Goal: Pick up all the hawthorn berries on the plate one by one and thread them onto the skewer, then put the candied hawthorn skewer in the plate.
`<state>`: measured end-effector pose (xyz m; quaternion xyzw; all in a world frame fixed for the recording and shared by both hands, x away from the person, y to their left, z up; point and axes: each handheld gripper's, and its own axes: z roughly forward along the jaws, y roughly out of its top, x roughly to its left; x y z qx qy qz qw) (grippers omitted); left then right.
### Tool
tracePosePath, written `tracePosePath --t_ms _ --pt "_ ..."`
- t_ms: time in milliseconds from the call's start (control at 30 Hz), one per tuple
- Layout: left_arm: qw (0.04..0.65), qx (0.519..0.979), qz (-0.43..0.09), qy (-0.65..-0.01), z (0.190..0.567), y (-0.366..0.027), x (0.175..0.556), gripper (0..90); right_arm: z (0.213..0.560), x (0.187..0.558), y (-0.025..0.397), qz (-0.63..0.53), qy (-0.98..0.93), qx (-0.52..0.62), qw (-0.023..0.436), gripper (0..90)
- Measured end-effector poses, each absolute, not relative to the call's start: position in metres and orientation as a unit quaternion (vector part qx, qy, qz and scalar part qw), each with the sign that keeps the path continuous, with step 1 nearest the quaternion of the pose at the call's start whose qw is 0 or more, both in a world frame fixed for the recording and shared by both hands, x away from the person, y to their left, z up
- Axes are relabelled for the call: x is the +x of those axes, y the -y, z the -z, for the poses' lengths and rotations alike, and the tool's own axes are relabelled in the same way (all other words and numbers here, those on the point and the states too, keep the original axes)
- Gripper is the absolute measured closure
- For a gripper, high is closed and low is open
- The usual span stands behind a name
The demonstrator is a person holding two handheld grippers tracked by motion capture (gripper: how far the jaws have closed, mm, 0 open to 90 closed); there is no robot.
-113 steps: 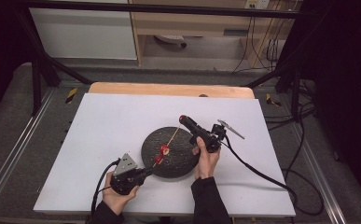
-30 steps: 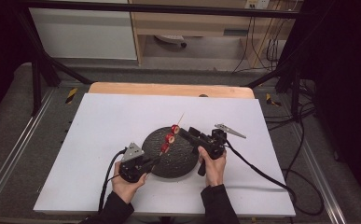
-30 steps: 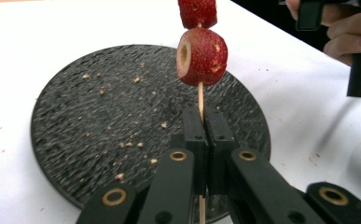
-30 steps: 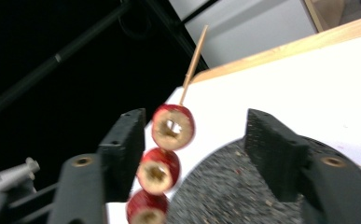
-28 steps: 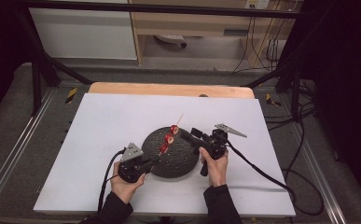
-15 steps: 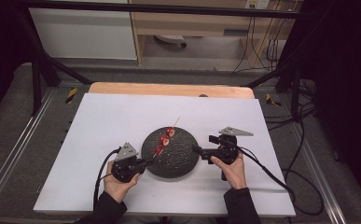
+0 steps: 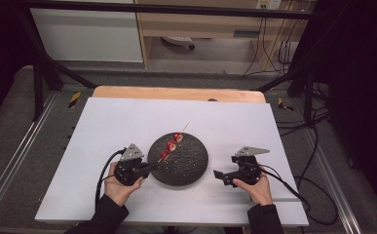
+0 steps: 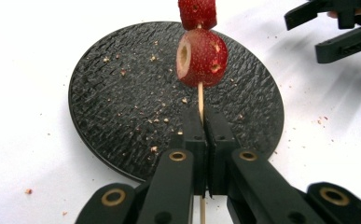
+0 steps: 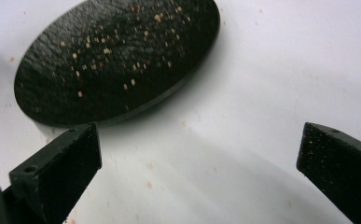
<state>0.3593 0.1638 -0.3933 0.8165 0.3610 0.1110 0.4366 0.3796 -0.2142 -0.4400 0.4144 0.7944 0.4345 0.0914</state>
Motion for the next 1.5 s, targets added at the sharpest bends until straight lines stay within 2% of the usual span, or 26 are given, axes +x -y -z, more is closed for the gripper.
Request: tracePosePath --t_ms 400,833,1500 --pt "0.397 0.837 -0.1 -0.364 0.388 -0.148 0.38 88.5 0.449 0.366 0.244 -0.44 -0.792 0.413 0.092 0.7" --pt "0.356 0.85 -0.1 -0.376 0.394 -0.135 0.402 88.5 0.452 0.363 0.25 -0.436 -0.79 0.42 0.094 0.7" --pt "0.279 0.878 -0.1 -0.376 0.419 -0.113 0.403 88.5 0.453 0.363 0.254 -0.441 -0.79 0.415 0.095 0.8"
